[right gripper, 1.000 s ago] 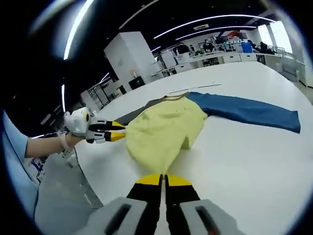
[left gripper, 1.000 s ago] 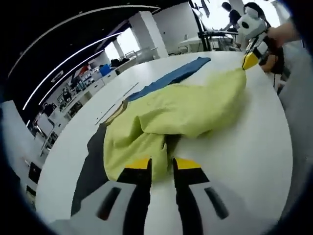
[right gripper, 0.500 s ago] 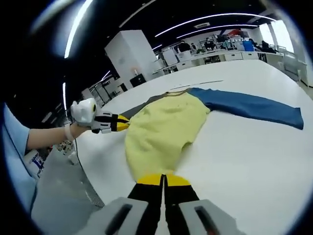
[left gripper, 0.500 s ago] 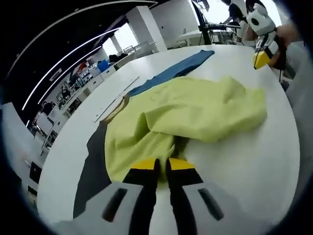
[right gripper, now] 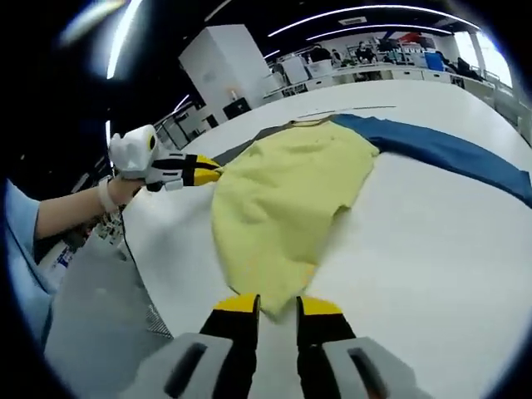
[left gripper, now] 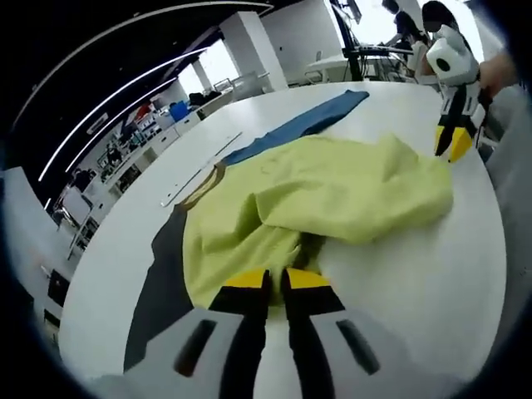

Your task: Fold the garment on the visible template until the final outline fits inside the template.

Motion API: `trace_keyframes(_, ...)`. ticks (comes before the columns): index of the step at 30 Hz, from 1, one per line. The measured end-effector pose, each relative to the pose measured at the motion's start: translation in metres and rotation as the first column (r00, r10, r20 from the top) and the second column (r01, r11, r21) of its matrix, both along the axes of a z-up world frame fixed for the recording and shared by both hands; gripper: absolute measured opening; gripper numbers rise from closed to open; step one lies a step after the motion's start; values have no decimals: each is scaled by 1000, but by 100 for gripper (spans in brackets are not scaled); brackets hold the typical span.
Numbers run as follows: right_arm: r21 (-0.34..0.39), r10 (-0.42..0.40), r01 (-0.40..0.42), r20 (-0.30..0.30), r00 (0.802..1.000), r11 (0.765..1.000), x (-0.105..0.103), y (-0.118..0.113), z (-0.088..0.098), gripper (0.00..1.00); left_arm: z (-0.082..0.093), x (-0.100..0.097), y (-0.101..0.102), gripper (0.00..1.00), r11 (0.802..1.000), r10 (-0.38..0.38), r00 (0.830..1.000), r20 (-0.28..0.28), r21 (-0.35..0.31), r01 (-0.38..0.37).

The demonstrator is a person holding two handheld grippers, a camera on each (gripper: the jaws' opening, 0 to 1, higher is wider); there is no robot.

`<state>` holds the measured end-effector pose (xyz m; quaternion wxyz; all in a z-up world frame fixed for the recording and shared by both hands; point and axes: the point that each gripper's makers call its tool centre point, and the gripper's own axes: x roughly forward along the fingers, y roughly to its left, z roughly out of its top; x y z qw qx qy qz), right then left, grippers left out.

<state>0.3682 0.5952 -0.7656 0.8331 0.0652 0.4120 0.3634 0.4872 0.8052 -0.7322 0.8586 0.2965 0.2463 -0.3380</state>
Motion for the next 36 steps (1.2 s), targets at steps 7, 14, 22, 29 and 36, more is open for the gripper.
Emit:
trace_keyframes(7,7,-51,51,2,999,999,7,-6,5,0,10,2,3,1,1000,0,1000,11,-16,1)
trace_keyframes(14,59,-140,137,62,988,989,31,-26,38,0,27,9,3,0,999,-32,999,37,-15,32)
trace_keyframes(22,81,-185,177,108,977,981,48,-35,57,0,58,31,9,0,999,-23,995,92,-32,26)
trace_keyframes(29,73,-207,200,105,973,977,49,-40,55,0,76,61,12,0,997,12,993,117,-72,-3)
trace_keyframes(36,75,-255,248,104,961,966,57,-51,55,0,89,90,0,0,994,16,990,139,-110,-1)
